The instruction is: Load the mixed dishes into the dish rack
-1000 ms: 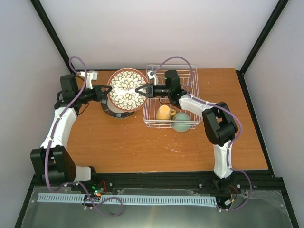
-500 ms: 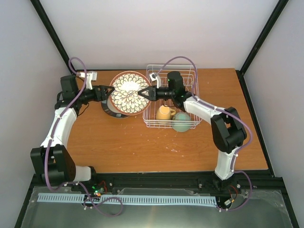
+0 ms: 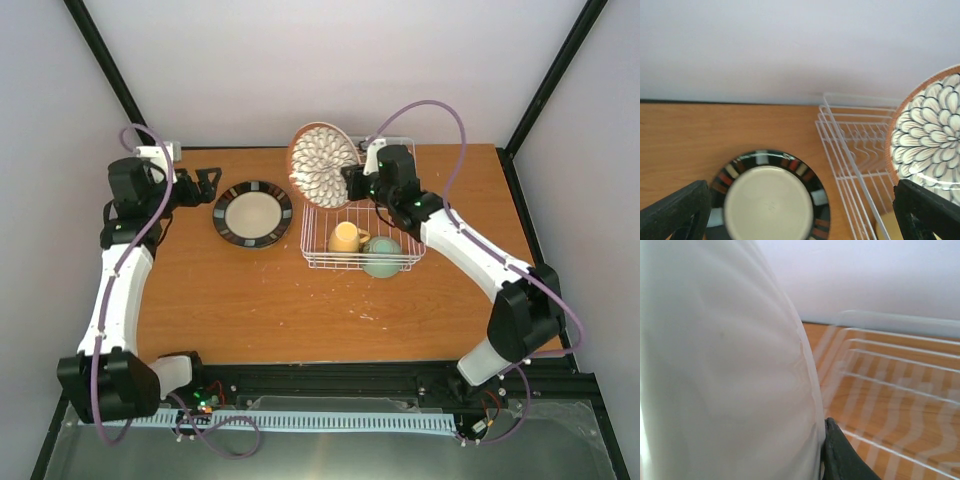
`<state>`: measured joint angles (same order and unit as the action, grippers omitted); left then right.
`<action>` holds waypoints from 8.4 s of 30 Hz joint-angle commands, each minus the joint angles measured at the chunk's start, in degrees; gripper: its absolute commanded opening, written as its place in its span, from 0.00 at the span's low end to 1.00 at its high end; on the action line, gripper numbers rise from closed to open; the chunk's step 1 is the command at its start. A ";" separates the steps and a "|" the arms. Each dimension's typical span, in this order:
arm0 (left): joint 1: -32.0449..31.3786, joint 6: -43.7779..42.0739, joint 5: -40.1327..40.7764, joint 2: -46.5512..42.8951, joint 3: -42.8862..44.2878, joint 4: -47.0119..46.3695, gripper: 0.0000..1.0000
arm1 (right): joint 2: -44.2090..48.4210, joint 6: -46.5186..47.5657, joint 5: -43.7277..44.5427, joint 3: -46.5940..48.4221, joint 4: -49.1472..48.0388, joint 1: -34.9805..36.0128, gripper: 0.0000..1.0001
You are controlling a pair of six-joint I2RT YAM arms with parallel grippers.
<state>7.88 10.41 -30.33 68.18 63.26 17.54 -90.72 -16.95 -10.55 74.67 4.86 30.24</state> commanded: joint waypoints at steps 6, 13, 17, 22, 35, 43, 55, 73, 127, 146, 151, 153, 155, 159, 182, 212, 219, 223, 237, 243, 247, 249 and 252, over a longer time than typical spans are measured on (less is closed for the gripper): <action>0.17 -3.72 17.94 -5.34 0.40 3.76 1.00 | 2.87 2.00 49.13 15.47 17.90 -1.76 0.03; 0.12 -6.26 22.66 -5.53 -2.18 4.66 1.00 | -7.76 -1.12 61.34 33.56 36.48 -2.52 0.03; 0.12 -6.81 23.75 -4.90 -2.54 4.86 1.00 | -12.68 -2.24 62.34 39.43 42.39 -3.35 0.03; -0.05 -6.98 23.58 -4.30 -2.64 5.10 1.00 | -15.78 -3.10 61.16 39.24 45.22 -5.30 0.03; -0.06 -7.29 23.91 -4.02 -2.51 4.97 1.00 | -17.96 -3.65 53.48 33.38 43.53 -8.57 0.03; -0.09 -7.42 24.06 -4.29 -2.80 5.00 1.00 | -20.21 -3.89 49.27 34.16 43.17 -8.62 0.03; -0.14 -7.60 24.31 -4.20 -2.42 5.22 1.00 | -25.93 -3.73 47.30 37.40 46.07 -7.98 0.03; -0.55 -7.76 23.64 -3.35 -2.04 5.55 1.00 | -34.21 -6.68 51.60 45.72 59.46 -5.04 0.03; -1.82 -8.13 31.38 -3.14 -1.82 8.16 1.00 | -20.88 -4.19 53.58 35.78 52.69 -6.60 0.86; -1.83 -7.85 28.47 -3.39 -3.24 8.01 0.99 | -11.32 -1.92 38.41 28.58 40.20 -6.51 0.88; -1.82 -7.22 22.90 0.71 -3.96 10.30 0.69 | -0.36 0.34 34.74 17.00 27.01 -6.51 0.87; -1.74 -6.93 22.07 2.85 -4.00 11.36 0.51 | 4.80 2.32 30.60 12.03 20.60 -6.59 0.86; -1.51 -6.54 19.96 4.46 -4.29 11.94 0.41 | 10.26 3.48 27.29 7.64 15.61 -6.60 0.86; -0.36 -5.72 10.40 6.75 -5.02 12.09 0.34 | 15.86 5.92 24.50 3.77 11.56 -6.60 0.85; -0.06 -6.33 12.58 23.01 2.41 12.88 0.34 | 18.66 10.51 20.28 1.17 11.48 -6.60 0.86; 0.82 -9.21 9.33 41.93 13.92 11.54 0.26 | 17.92 11.28 18.30 1.88 11.90 -6.60 0.86; 0.99 -9.62 8.15 45.15 15.97 11.91 0.14 | 18.21 11.37 18.65 1.78 12.02 -6.61 0.86; 1.09 -9.71 7.76 45.02 16.22 12.39 0.01 | 18.03 11.26 18.51 1.71 11.97 -6.60 0.86; 1.07 -8.41 5.22 31.28 15.79 12.94 0.01 | 16.64 8.85 12.78 0.55 9.71 -6.60 0.86; 1.09 -8.46 3.78 27.51 17.29 14.09 0.00 | 14.66 7.54 7.91 0.41 8.07 -6.56 0.86; 1.09 -8.57 3.48 25.75 17.92 14.67 0.01 | 13.09 6.67 4.66 0.31 7.26 -6.51 0.86; 1.06 -8.48 3.17 24.69 18.14 14.45 0.01 | 12.11 6.07 2.46 0.23 6.49 -6.52 0.86; 1.07 -8.10 1.49 23.44 17.61 13.34 0.01 | 9.40 5.09 -4.39 0.48 5.05 -6.51 0.86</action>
<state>9.10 2.59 -25.06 95.79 77.73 33.76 -78.67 -10.11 -6.24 75.64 12.93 23.77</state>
